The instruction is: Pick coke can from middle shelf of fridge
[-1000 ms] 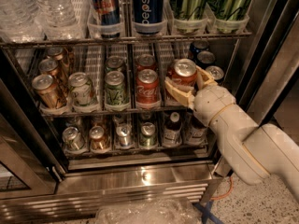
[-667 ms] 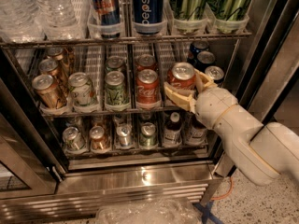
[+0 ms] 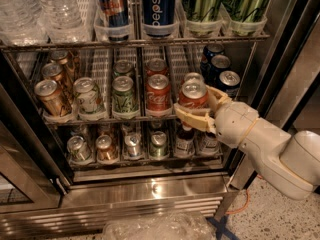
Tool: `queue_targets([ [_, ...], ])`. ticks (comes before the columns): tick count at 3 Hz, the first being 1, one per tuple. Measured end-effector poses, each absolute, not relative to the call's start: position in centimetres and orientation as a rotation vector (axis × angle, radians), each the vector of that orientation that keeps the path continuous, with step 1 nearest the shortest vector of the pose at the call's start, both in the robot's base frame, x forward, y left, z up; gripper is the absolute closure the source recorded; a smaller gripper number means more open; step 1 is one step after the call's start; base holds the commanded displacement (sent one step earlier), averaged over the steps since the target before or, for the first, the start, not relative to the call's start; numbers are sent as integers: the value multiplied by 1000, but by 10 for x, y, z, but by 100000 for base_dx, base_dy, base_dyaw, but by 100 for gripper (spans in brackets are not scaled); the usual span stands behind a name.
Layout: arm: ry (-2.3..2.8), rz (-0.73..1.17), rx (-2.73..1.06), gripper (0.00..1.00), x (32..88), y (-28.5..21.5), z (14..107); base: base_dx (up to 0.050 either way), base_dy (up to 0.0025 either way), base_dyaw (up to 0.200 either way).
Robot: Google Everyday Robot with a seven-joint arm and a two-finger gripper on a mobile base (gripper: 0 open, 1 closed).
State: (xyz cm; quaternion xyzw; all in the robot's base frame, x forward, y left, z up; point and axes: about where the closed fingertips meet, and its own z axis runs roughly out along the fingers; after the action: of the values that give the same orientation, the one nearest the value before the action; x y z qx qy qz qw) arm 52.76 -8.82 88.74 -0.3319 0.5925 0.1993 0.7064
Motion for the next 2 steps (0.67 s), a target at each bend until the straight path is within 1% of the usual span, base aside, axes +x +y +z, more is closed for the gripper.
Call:
queue_targets([
  [1,1282,557,-824,100,509,-77,885,0,0,0],
  [2,1256,590,-839,100,501,-71,889,0,0,0],
])
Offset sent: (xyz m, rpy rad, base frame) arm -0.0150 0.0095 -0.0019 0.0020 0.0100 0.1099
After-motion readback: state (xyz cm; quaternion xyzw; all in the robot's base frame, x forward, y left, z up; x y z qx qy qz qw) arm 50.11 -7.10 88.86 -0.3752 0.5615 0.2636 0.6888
